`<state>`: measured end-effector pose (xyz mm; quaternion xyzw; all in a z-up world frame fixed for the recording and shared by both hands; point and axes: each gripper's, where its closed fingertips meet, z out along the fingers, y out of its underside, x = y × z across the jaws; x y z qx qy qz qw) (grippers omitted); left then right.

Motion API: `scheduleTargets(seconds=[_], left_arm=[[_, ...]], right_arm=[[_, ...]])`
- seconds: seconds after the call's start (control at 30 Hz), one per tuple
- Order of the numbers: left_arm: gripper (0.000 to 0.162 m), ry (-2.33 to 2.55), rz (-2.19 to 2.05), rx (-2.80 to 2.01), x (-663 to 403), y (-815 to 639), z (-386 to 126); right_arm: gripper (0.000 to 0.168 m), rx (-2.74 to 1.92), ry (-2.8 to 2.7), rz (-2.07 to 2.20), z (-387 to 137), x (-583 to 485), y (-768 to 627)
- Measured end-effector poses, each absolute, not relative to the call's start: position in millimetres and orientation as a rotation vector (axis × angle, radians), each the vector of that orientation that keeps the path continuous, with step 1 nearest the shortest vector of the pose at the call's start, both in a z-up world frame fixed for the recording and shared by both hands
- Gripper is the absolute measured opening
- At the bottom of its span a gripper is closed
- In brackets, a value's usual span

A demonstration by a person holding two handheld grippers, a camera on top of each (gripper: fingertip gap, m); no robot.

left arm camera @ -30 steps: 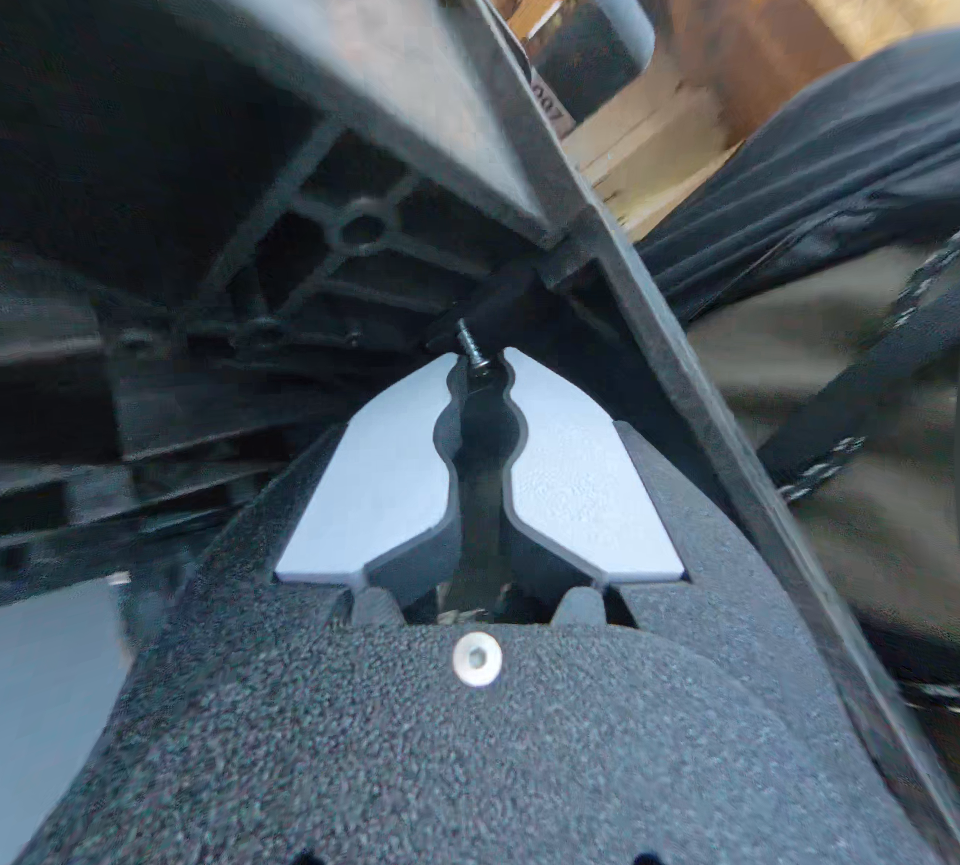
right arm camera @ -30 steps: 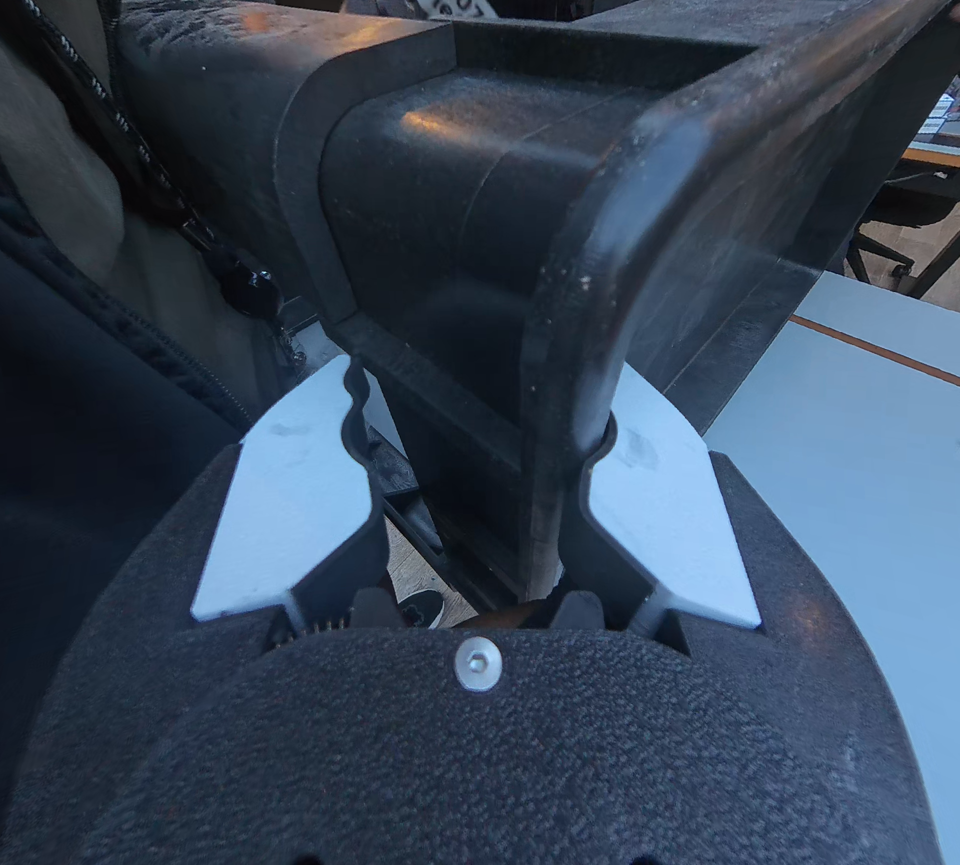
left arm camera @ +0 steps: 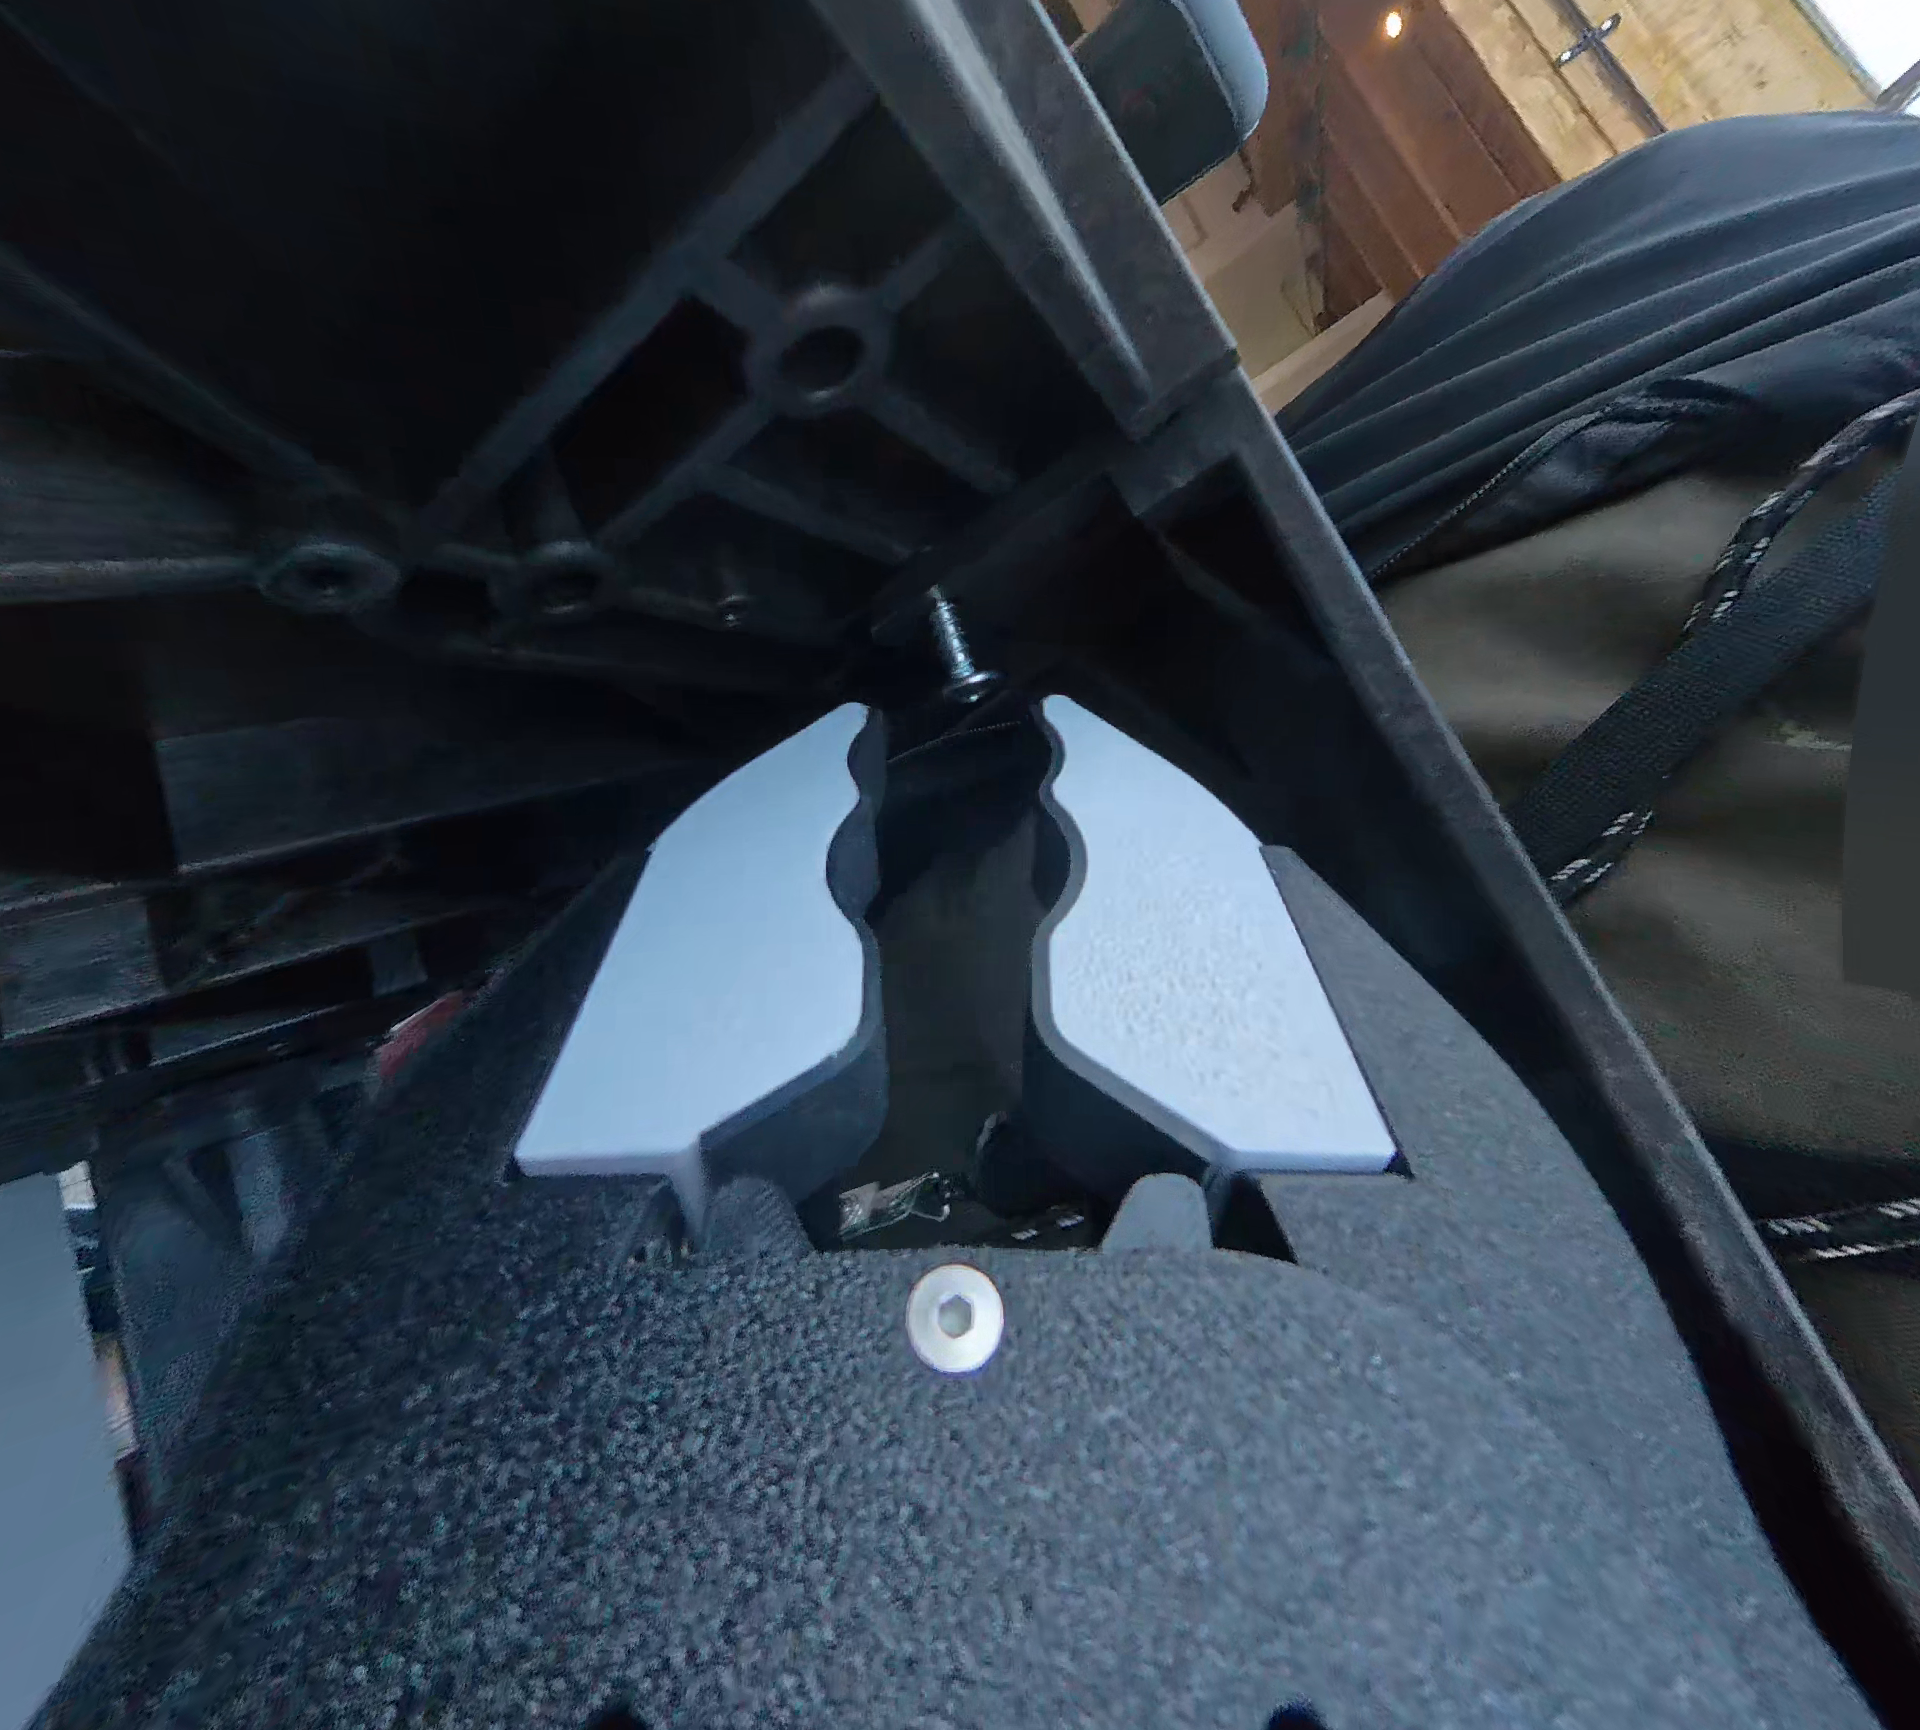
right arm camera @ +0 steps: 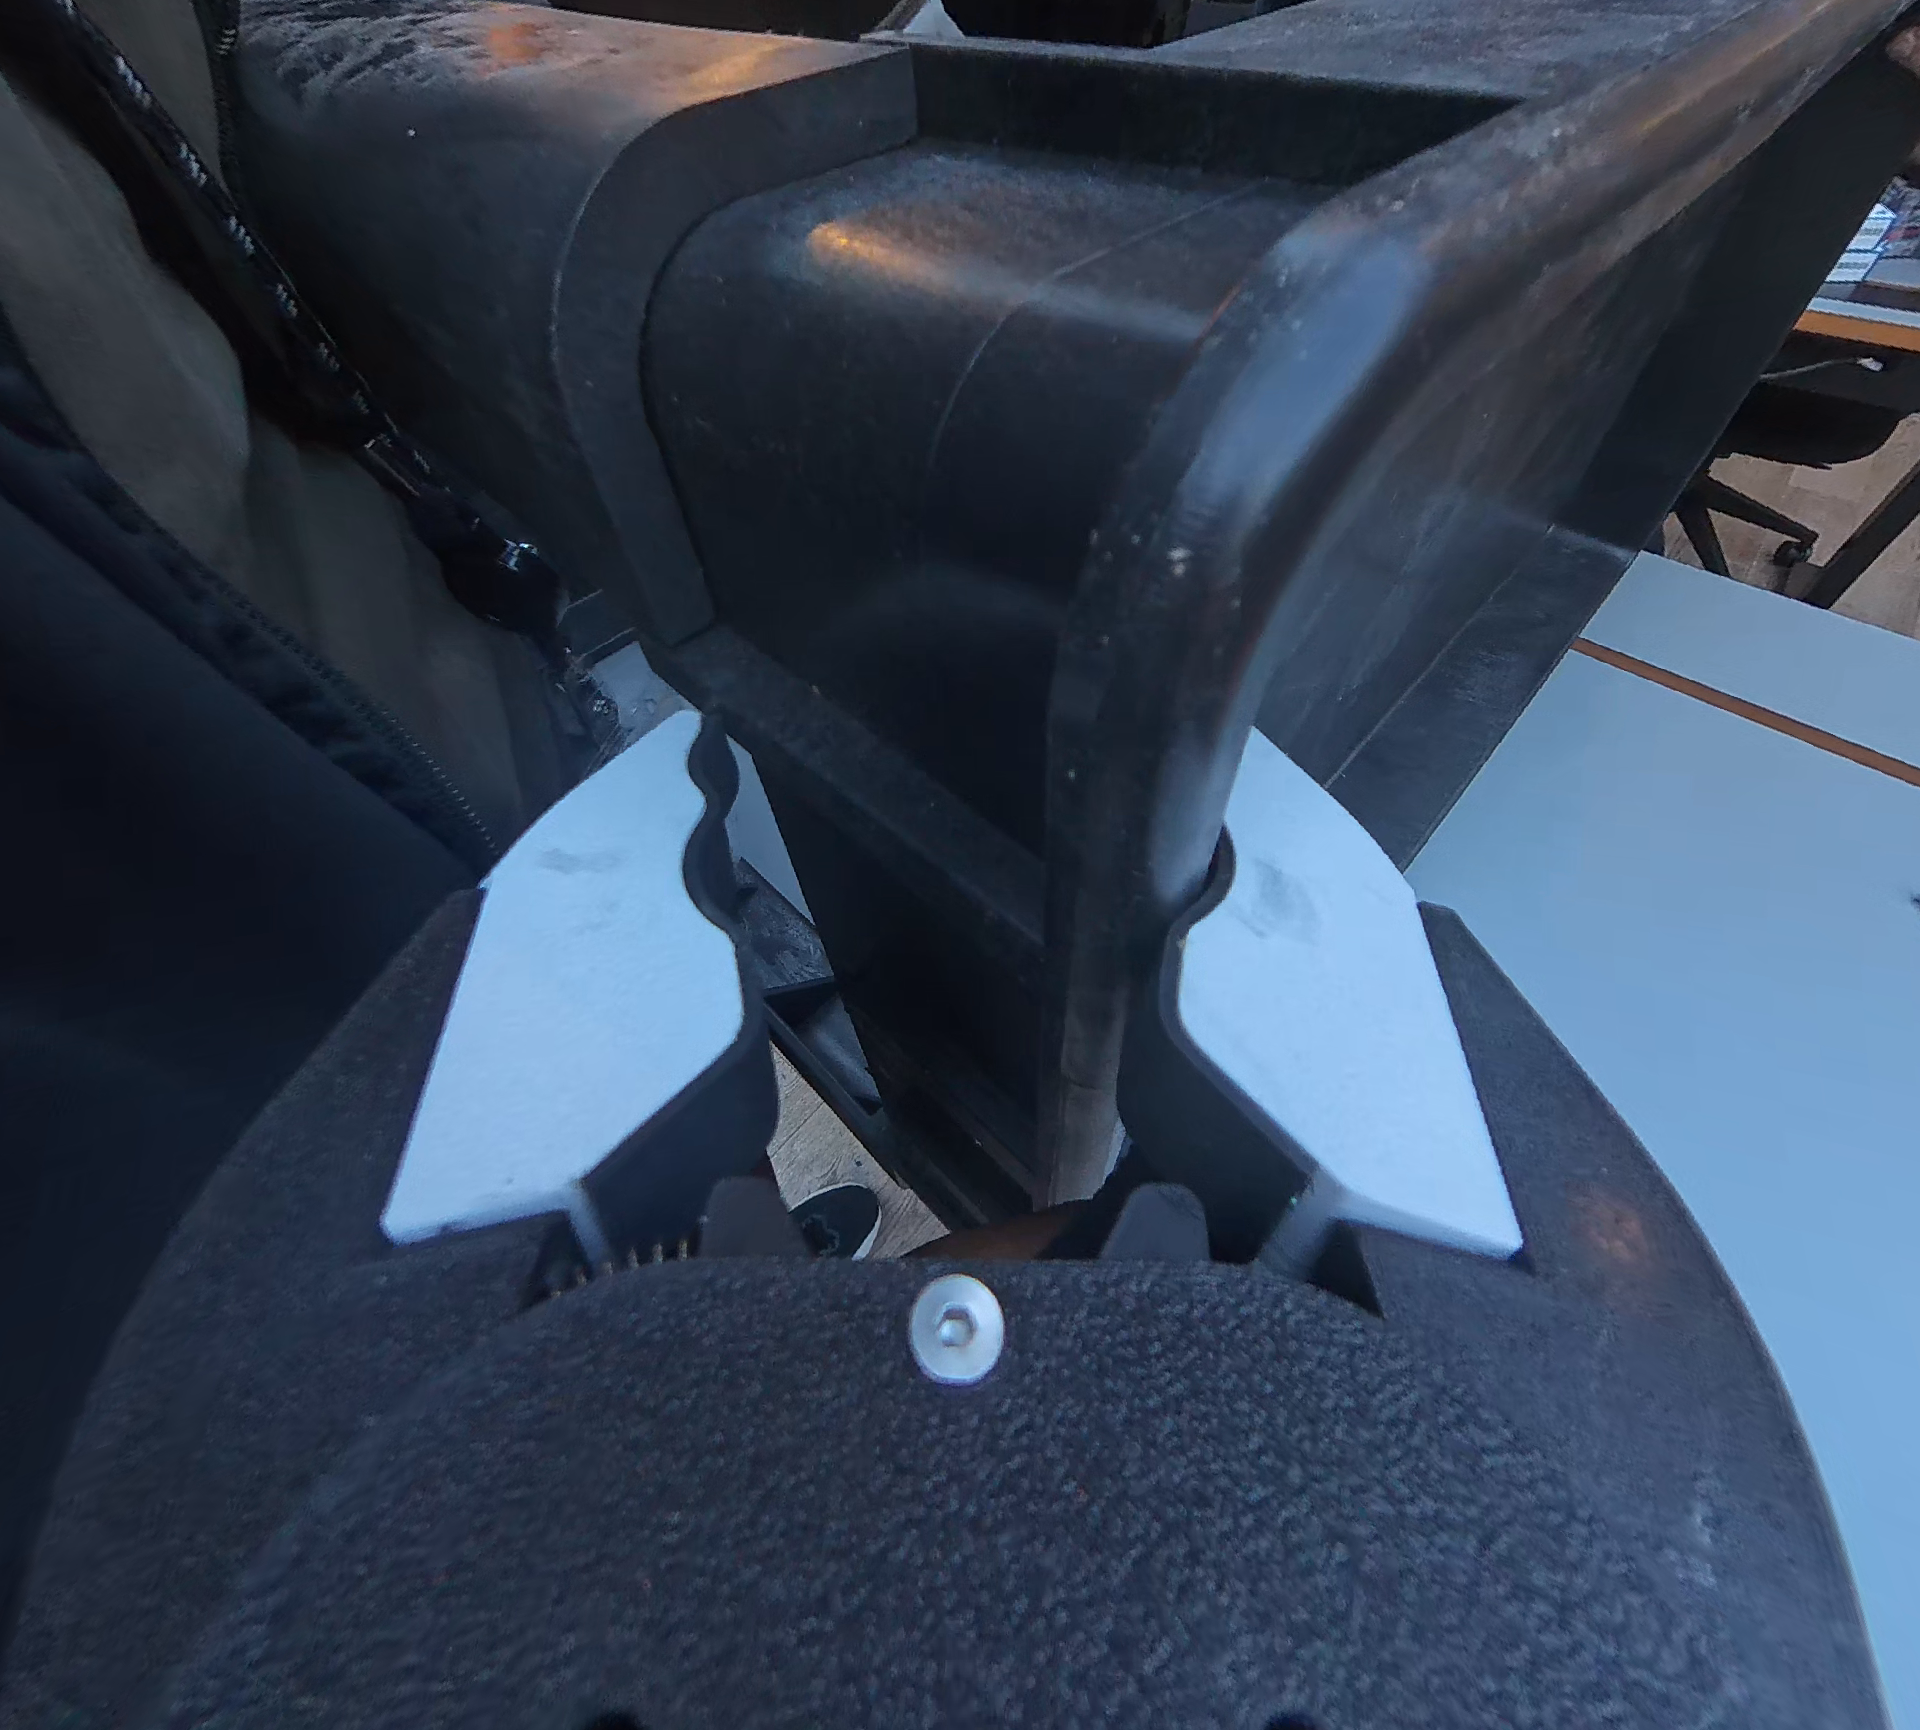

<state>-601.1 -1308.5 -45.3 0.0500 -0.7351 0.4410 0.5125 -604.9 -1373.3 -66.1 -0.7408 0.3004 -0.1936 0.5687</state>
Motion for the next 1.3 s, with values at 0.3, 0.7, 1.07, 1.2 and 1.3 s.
scheduleTargets(seconds=[0.3,0.7,1.07,1.2,1.3], left_arm=[[0.024,-1.618,0.967,0.305,-601.9,-1312.8,-41.2],[0.011,-1.621,0.971,0.291,-604.6,-1315.9,-36.9],[0.01,-1.844,1.054,0.104,-603.6,-1316.5,-38.9],[0.01,-1.976,1.109,-0.019,-603.1,-1316.9,-40.4],[0.01,-2.052,1.149,-0.105,-602.7,-1317.1,-41.2]], right_arm=[[0.086,-1.739,0.704,-0.458,-66.2,-605.1,-1373.4],[0.085,-1.734,0.708,-0.451,-66.0,-604.9,-1373.4],[0.086,-1.737,0.719,-0.447,-66.1,-604.8,-1373.5],[0.086,-1.743,0.723,-0.449,-66.5,-604.8,-1373.6],[0.086,-1.743,0.726,-0.451,-66.5,-604.7,-1373.6]])
